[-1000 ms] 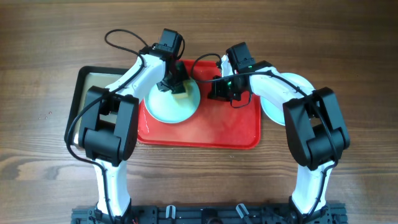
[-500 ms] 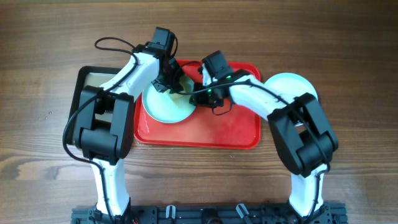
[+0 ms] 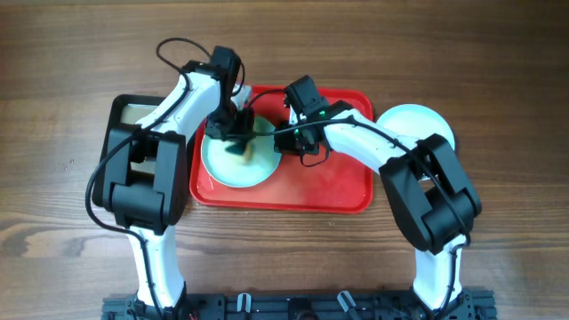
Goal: Clean dirty plates on tray and stack at the side
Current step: 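Scrub the tilted blue plate with the sponge in the left gripper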
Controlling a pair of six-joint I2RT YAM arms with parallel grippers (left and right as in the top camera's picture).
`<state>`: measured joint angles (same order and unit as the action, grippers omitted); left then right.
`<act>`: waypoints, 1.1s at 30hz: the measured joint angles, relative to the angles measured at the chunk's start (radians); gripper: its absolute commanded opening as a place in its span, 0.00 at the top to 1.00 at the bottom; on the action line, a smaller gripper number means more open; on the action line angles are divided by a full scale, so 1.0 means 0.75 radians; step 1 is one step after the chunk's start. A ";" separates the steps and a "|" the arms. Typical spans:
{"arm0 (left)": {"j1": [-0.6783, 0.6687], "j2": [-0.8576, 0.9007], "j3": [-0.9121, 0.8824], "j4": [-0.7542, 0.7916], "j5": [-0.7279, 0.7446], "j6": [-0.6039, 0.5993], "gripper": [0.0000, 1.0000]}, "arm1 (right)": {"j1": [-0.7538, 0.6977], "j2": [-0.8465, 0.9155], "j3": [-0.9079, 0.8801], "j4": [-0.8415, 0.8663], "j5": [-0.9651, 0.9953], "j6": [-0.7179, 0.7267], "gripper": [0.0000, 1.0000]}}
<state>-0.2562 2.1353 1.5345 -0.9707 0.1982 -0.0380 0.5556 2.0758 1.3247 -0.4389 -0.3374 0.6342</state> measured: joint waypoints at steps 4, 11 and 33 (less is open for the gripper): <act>0.002 0.016 -0.025 -0.150 0.209 0.371 0.96 | -0.002 0.000 0.000 -0.002 -0.004 -0.014 0.96; 0.002 0.034 -0.050 -0.069 0.338 0.542 0.96 | -0.027 0.000 0.000 0.004 0.006 -0.019 0.96; -0.154 -0.008 -0.006 -0.031 -0.032 0.180 0.96 | -0.053 0.000 0.001 -0.002 -0.002 -0.016 0.96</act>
<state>-0.3717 2.1296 1.5299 -0.9936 0.1745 0.0967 0.5159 2.0758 1.3251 -0.4400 -0.3389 0.6224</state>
